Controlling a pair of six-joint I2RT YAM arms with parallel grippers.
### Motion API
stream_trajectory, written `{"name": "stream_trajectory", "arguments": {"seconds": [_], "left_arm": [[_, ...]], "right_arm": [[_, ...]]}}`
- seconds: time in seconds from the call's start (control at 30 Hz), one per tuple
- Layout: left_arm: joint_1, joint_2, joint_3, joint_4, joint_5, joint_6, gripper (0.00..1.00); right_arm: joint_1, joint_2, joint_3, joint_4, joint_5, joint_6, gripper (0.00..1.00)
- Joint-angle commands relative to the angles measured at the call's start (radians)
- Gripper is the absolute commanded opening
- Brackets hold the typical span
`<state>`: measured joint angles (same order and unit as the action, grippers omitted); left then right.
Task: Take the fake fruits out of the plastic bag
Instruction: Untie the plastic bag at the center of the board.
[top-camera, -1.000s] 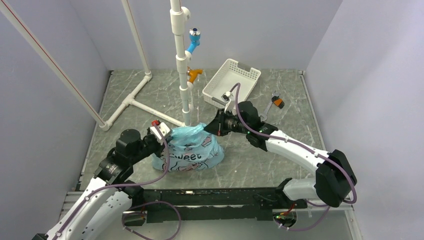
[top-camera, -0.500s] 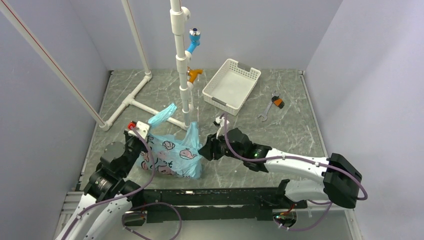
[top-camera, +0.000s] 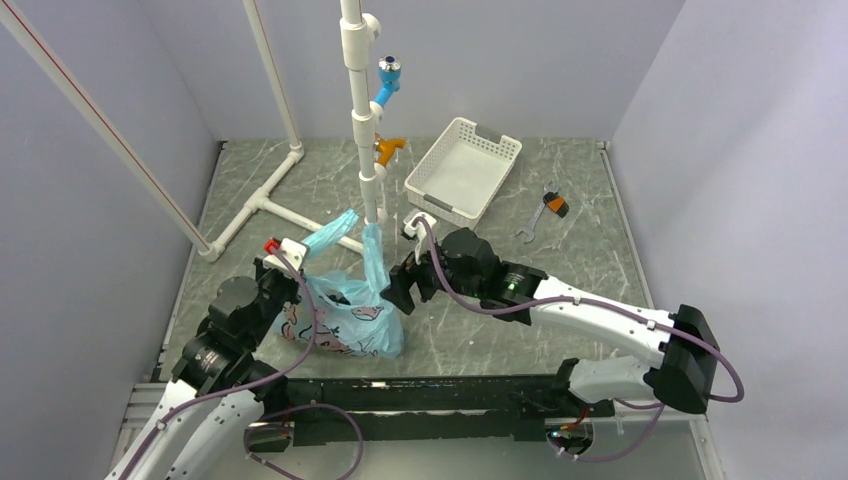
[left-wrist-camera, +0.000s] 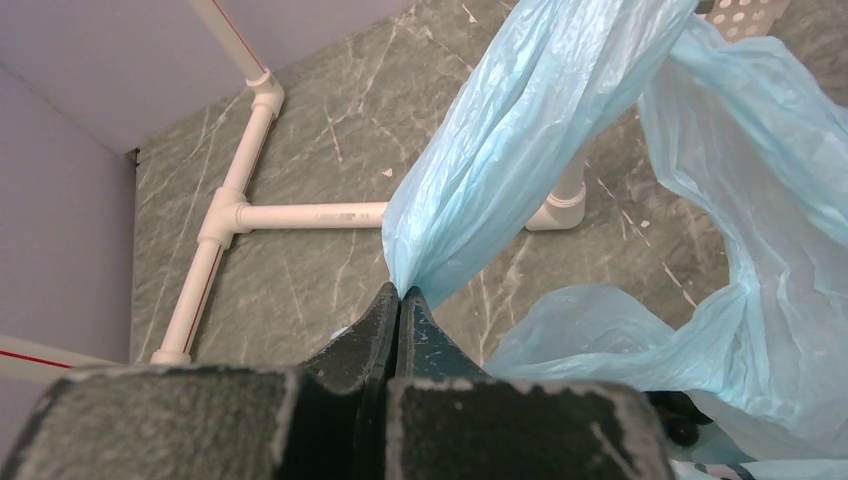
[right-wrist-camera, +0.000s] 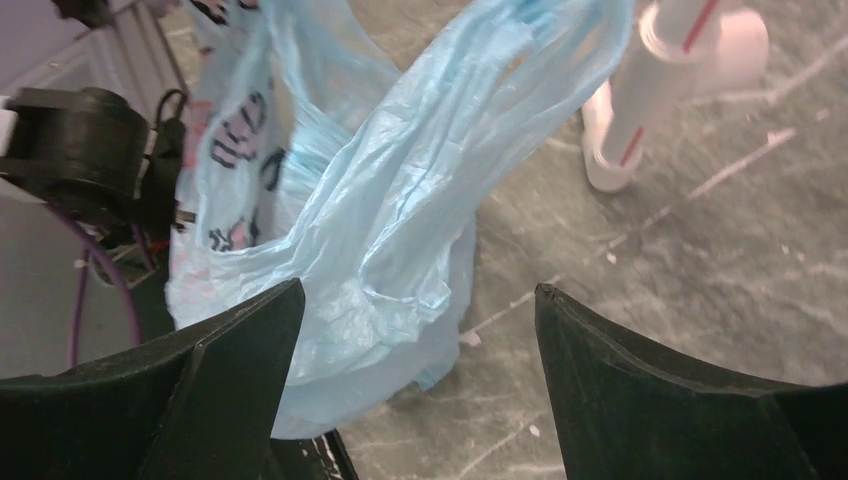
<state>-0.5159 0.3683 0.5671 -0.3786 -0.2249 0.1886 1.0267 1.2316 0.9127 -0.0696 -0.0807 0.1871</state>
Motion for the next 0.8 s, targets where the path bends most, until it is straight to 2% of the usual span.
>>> {"name": "stream_trajectory", "arguments": {"seconds": [0.0, 0.1, 0.2, 0.27, 0.43, 0.57, 0.77], "left_arm": [[-0.001, -0.021, 0.015, 0.04, 0.025, -0.005, 0.0], [-0.001, -0.019, 0.016, 0.038, 0.013, -0.006, 0.0], [-0.001, -0.013, 0.016, 0.038, -0.01, -0.008, 0.0], [-0.001, -0.007, 0.015, 0.039, -0.028, -0.006, 0.0], [-0.001, 0.005, 0.016, 0.036, -0.031, -0.004, 0.0], [-0.001, 0.006, 0.013, 0.036, -0.027, -0.003, 0.0], [-0.001, 0.004, 0.006, 0.044, -0.028, -0.001, 0.0]], "right_arm": [[0.004, 0.045, 0.114, 0.055, -0.07, -0.046, 0.88], [0.004, 0.083, 0.158, 0.065, 0.004, 0.038, 0.88], [0.0, 0.105, 0.23, -0.022, 0.237, 0.275, 0.88], [0.004, 0.12, 0.28, -0.082, 0.317, 0.421, 0.88], [0.069, 0.154, 0.302, -0.032, 0.435, 0.456, 0.88], [0.072, 0.252, 0.4, -0.207, 0.582, 0.565, 0.88], [0.068, 0.346, 0.422, -0.241, 0.611, 0.623, 0.79]]}}
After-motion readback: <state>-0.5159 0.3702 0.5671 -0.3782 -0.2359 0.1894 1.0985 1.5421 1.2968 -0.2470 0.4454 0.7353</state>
